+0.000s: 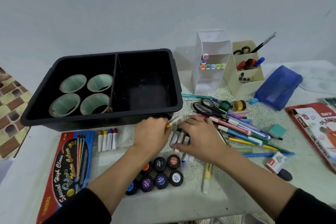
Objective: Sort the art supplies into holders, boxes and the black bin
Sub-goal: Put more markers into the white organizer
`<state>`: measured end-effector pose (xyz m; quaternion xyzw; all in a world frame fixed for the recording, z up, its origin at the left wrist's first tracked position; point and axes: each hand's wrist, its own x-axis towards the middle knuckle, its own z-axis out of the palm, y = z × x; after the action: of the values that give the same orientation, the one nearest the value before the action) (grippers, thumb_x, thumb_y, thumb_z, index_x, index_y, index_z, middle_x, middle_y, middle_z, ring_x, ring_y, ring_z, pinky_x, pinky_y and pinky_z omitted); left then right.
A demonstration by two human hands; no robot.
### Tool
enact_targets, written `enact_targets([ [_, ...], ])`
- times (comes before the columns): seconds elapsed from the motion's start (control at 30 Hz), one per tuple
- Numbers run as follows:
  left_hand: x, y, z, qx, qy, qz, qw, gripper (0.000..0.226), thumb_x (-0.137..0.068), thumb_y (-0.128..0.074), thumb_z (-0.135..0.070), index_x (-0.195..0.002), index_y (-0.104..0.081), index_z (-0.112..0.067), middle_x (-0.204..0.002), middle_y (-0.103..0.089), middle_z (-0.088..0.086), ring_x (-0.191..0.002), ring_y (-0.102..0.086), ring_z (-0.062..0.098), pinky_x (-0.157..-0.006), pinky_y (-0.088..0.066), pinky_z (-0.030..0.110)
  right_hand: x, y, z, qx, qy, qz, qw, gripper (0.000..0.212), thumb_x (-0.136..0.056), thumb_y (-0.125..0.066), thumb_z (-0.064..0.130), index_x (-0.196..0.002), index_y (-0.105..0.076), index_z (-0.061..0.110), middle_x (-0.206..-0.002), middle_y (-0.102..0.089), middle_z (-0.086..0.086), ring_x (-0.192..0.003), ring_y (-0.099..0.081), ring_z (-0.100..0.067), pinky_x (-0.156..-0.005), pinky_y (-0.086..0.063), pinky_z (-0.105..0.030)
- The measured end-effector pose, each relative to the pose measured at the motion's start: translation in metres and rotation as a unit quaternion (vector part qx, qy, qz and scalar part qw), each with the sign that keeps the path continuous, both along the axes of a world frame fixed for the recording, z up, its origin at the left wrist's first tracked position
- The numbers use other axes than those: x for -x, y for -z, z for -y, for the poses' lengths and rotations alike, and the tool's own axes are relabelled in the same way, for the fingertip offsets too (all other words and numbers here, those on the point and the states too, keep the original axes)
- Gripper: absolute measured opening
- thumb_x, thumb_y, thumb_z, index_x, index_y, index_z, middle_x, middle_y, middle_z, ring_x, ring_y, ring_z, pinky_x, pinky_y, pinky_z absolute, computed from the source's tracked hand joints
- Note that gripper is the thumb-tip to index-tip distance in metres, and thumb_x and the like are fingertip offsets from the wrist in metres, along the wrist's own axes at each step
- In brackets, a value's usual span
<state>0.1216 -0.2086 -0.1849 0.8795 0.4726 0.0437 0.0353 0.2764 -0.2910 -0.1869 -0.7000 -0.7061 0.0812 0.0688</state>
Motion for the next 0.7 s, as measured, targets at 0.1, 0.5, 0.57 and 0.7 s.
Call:
enact_targets([
  [0.1,-0.002,0.0,0.003,-0.003,-0.006,0.016,1.0,0.028,-0.098,-0.05,-0.05,-0.108,-0.065,-0.028,-0.094,-0.072,0.001,-0.09,-0.069,0.027,-0.065,-0.043,0.032,0.001,0.001,-0.004,-0.014,0.001,-0.058,0.998,0.043,-0.078,-0.065,0.057,-0.112,-0.058,0.032,-0.111,-0.064,0.014,-0.115,-0.047,-0.013,-0.095,-0.036,-0.042],
  [0.5,0.082,-0.023,0.024,0.016,-0.045,0.276,0.96,0.012,-0.089,-0.072,-0.04,-0.087,-0.062,-0.033,-0.061,-0.049,-0.009,-0.059,-0.051,0.014,-0.052,-0.042,0.028,0.005,0.006,-0.02,-0.008,-0.133,-0.044,0.99,0.016,-0.087,-0.064,0.041,-0.101,-0.069,0.034,-0.109,-0.06,0.019,-0.111,-0.049,-0.013,-0.086,-0.03,-0.04],
  [0.57,0.096,-0.025,0.027,0.036,-0.074,0.322,0.943,0.011,-0.09,-0.071,-0.037,-0.086,-0.062,-0.032,-0.07,-0.056,-0.009,-0.065,-0.056,0.016,-0.055,-0.043,0.022,0.006,0.002,-0.025,-0.003,-0.141,-0.058,0.988,0.007,-0.091,-0.065,0.038,-0.096,-0.064,0.033,-0.102,-0.06,0.018,-0.103,-0.049,-0.009,-0.083,-0.028,-0.037],
  [0.7,0.124,-0.023,0.029,0.097,-0.104,0.372,0.917,0.01,-0.09,-0.066,-0.04,-0.093,-0.067,-0.031,-0.084,-0.068,-0.012,-0.078,-0.064,0.011,-0.062,-0.048,0.018,0.019,-0.005,-0.031,-0.033,-0.149,-0.168,0.974,0.005,-0.098,-0.06,0.03,-0.098,-0.057,0.026,-0.092,-0.061,0.008,-0.087,-0.053,-0.014,-0.076,-0.042,-0.034],
])
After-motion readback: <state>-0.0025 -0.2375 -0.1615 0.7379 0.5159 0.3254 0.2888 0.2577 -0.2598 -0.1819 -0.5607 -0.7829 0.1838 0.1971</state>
